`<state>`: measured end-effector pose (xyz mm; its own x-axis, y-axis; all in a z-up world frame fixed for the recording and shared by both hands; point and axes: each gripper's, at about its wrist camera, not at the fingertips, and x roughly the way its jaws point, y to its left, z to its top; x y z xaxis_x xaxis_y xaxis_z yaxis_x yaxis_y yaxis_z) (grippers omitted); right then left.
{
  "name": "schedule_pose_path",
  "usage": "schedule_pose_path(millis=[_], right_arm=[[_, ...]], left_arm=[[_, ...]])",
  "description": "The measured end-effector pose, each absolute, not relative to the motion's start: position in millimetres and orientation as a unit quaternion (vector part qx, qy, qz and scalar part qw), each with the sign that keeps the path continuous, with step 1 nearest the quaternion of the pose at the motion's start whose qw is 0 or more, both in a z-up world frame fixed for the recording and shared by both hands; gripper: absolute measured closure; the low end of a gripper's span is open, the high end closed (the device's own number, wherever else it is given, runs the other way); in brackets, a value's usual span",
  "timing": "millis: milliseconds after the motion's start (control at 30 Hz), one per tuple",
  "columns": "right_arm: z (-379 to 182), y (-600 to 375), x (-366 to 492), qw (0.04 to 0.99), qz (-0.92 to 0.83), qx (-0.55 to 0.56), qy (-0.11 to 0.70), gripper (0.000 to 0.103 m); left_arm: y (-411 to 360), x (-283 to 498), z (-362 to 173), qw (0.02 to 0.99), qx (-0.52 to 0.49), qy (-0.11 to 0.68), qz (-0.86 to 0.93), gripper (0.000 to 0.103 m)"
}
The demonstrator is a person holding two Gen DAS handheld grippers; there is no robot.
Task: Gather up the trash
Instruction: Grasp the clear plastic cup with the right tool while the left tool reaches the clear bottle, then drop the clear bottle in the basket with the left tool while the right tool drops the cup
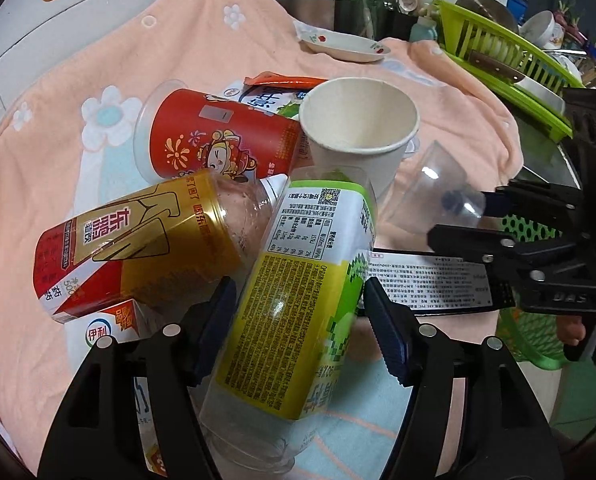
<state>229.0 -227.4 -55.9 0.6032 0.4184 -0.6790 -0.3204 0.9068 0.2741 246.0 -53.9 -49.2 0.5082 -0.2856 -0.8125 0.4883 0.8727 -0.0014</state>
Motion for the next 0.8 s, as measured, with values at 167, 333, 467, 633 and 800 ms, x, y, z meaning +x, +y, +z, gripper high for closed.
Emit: schedule_pose_path(millis=[167,333,467,633,800], right_arm=[[-47,-234,214,0.900,0.199,0.061,0.382,0.055],[-40,-242,198,0.906,0.193,0.070,0.370,0.054],[-33,-254,179,0.912,0.185,0.077,0.359,0.054],[-33,-270,148,0.918,0.162,0.073,0.355,0.054],[-43,-293,113,0.921,0.126,0.072,0.362,0.054]], left_arm=[[-54,240,-46,0.865,0.118,0.433,-0.223,0.043],[-53,229,-38,0.869,0.112,0.425,-0.226,0.048],[-52,218,-31,0.872,0.102,0.420,-0.229,0.050],[-54,202,-19,0.873,0.092,0.413,-0.242,0.052],[-62,185,-6,0.875,0.087,0.403,-0.255,0.054]])
